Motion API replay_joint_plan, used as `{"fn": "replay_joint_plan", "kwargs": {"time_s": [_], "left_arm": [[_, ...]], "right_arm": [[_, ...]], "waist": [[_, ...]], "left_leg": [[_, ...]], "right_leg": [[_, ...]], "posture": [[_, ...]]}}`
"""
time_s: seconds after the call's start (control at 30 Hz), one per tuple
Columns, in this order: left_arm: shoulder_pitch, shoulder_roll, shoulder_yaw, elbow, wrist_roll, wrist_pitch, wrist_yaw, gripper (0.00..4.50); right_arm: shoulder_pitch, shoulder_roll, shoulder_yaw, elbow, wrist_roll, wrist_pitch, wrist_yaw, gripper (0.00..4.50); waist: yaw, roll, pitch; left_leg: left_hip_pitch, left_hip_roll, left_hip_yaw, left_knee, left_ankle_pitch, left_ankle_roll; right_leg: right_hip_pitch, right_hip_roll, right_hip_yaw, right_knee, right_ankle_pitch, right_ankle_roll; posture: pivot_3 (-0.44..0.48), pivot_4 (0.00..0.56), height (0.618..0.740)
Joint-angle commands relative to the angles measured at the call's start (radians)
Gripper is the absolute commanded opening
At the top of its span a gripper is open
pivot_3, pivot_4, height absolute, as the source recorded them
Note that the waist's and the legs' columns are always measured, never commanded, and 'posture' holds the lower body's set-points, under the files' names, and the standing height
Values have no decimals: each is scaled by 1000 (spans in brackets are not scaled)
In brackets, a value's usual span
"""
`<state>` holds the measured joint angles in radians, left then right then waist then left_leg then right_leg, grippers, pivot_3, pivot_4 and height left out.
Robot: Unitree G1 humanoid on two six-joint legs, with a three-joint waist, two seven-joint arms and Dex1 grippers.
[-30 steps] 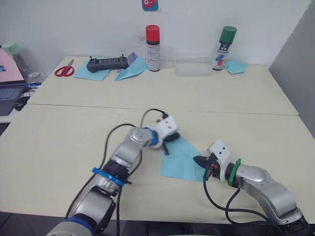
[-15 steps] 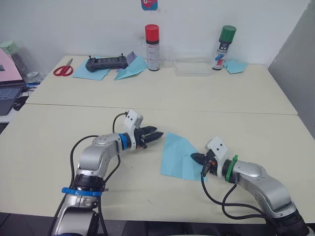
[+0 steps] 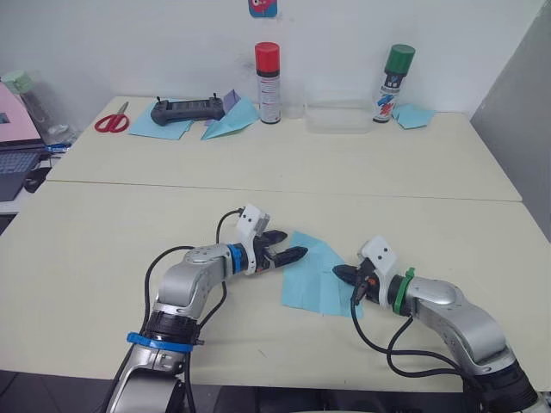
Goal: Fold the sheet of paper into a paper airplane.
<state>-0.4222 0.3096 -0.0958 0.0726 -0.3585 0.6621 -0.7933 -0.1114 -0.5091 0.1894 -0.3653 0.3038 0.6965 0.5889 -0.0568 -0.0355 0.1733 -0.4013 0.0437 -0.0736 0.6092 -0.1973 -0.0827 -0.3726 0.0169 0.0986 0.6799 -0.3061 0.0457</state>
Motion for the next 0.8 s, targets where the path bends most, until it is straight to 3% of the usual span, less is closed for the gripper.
{"fn": "replay_joint_plan", "kwargs": {"time_s": [0.03, 0.4, 0.8], "left_arm": [[-22, -7, -22, -10, 1, -51, -27, 3615], [-13, 21, -80, -30, 28, -108, -74, 38], [-19, 89, -220, -80, 157, -231, -136, 38]], "right_arm": [[-2, -5, -1, 25, -17, 20, -10, 0], [-24, 25, -3, 32, -18, 27, -22, 0], [-27, 31, -4, 32, -17, 31, -19, 0]], "waist": [[0, 0, 0], [-1, 0, 0], [0, 0, 0]], "left_leg": [[0, 0, 0, 0, 0, 0], [0, 0, 0, 0, 0, 0], [-1, 0, 0, -1, 0, 0]], "right_leg": [[0, 0, 0, 0, 0, 0], [-1, 0, 0, 0, 0, 0], [-1, 0, 0, 0, -1, -1]], "posture": [[0, 150, 740], [0, 150, 740], [0, 150, 740]]}}
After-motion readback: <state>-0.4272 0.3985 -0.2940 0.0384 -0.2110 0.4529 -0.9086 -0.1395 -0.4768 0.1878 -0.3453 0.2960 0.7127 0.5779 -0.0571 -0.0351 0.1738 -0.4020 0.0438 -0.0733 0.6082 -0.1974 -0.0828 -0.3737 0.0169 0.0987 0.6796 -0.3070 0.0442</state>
